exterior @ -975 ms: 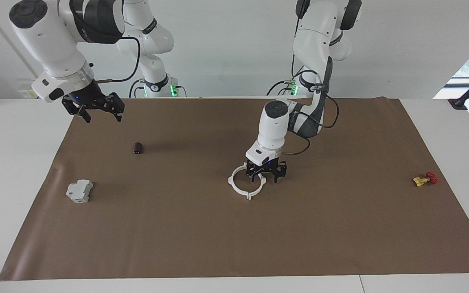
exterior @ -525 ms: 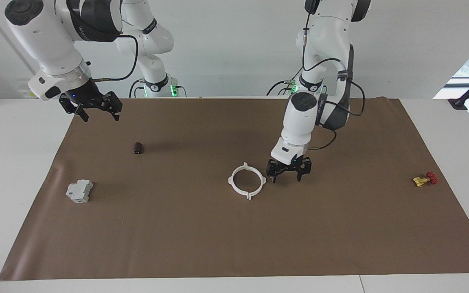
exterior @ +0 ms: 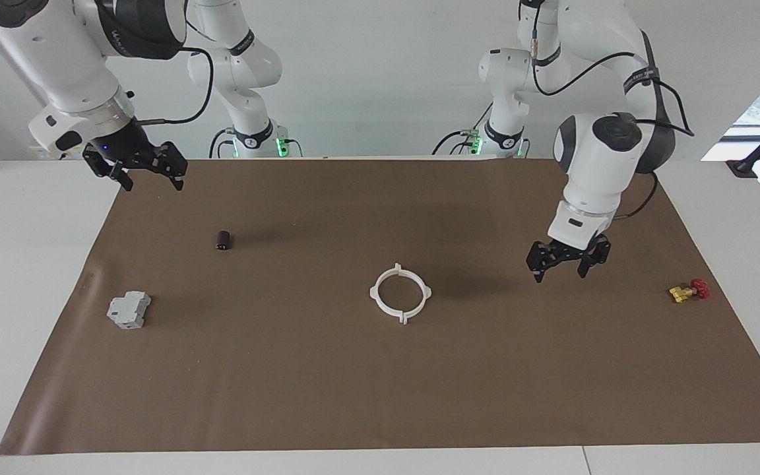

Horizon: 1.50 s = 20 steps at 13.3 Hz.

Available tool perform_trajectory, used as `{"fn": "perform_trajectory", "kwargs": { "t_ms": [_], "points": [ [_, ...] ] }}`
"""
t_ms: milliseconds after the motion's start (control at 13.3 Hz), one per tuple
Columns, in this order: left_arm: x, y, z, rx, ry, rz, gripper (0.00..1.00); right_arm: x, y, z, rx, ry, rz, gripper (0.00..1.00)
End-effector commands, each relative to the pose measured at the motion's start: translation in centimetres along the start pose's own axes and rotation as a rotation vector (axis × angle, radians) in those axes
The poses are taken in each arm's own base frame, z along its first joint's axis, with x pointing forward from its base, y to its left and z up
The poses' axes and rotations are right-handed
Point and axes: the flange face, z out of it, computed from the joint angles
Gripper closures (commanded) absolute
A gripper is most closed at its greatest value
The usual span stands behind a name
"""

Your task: Assemble drain pipe with both arms

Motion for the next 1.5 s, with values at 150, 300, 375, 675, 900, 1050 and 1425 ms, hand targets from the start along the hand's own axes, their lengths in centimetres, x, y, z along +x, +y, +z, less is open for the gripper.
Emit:
{"fn": "perform_trajectory", "kwargs": {
  "t_ms": [150, 300, 375, 675, 900, 1050, 1425],
  "points": [
    [-0.4, -6.0, -4.8, -0.056, -0.057, 0.069, 0.00, 0.0, 0.4, -0.5, 0.015, -0.011, 0.107, 0.00],
    [-0.9, -7.3, -5.9, -0.056, -0.067, 0.082, 0.00, 0.1, 0.6, -0.6, 0.015, 0.000, 0.115, 0.00],
    [-1.2, -8.2, -6.5, -0.056, -0.071, 0.075, 0.00, 0.1, 0.7, -0.6, 0.018, 0.002, 0.118, 0.00],
    [-1.3, -11.3, -9.4, -0.074, -0.098, 0.025, 0.00, 0.3, 1.0, -1.0, 0.026, 0.017, 0.121, 0.00],
    [-1.8, -13.1, -10.1, -0.080, -0.109, 0.045, 0.00, 0.4, 0.9, -1.4, 0.027, 0.023, 0.104, 0.00],
    [-2.2, -14.4, -10.5, -0.081, -0.121, 0.040, 0.00, 0.3, 0.7, -1.2, 0.027, 0.016, 0.099, 0.00],
    [-2.0, -14.4, -12.6, -0.082, -0.129, 0.042, 0.00, 0.2, 0.5, -1.3, 0.027, 0.014, 0.096, 0.00]
  ]
}}
